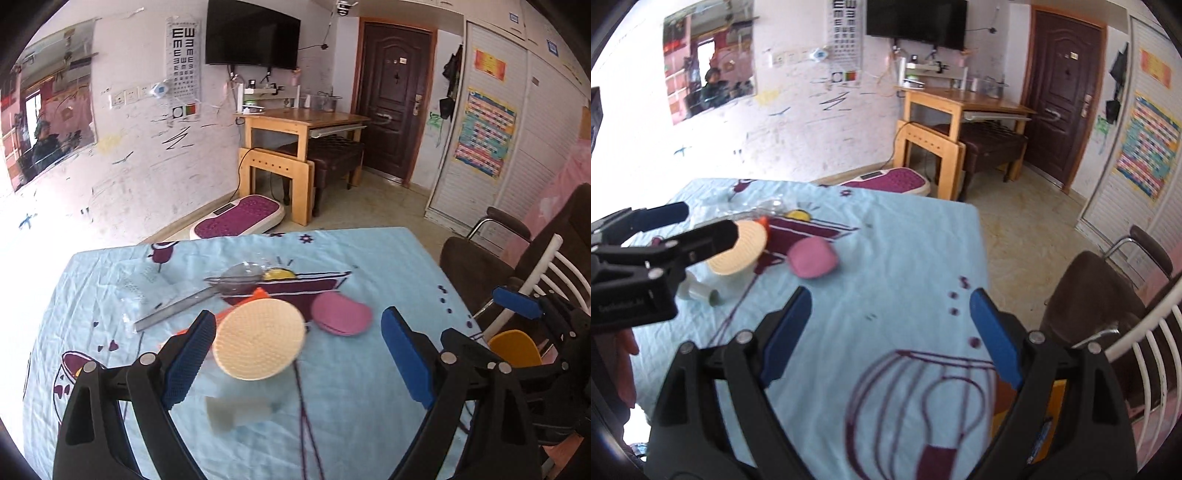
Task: Collect trash
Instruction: 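Move both open grippers back over the table, then grasp the round beige brush with the left gripper while the right grasps the pink oval sponge, then carry the brush and pink sponge over the yellow bin and open both grippers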
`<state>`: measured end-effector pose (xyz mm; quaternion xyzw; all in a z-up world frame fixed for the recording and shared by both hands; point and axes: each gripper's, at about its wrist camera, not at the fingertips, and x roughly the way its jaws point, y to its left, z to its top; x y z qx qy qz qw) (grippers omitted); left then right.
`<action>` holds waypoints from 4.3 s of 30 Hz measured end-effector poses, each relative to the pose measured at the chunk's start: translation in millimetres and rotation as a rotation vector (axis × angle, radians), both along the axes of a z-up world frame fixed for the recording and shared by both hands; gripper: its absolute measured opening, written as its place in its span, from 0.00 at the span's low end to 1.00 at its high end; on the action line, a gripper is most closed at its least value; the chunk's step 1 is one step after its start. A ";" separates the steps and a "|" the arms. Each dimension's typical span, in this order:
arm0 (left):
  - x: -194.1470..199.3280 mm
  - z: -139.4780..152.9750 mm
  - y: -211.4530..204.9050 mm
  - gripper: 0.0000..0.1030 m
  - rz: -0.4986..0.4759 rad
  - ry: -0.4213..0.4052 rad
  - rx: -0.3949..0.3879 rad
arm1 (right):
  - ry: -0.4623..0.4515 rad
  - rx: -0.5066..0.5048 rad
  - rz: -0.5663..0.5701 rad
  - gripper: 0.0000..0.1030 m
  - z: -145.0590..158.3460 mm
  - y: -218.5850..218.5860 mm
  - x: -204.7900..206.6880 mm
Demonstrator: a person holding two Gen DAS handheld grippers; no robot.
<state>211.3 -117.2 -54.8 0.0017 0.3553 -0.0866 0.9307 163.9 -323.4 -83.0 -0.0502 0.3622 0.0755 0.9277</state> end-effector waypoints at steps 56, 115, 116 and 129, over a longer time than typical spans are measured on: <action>95.9 -45.4 28.1 0.28 -0.221 0.559 -0.092 | 0.128 -0.176 0.300 0.81 -36.2 71.1 64.2; 70.1 -6.1 49.3 0.04 -0.230 0.449 -0.339 | 0.048 -0.058 0.194 0.25 2.2 4.4 35.2; 67.8 -2.8 43.6 0.04 -0.237 0.444 -0.330 | 0.040 -0.047 0.175 0.25 3.5 -6.8 29.5; 36.0 31.0 -88.6 0.04 -0.435 0.417 -0.232 | 0.129 -0.023 -0.208 0.25 -48.8 -173.4 -49.1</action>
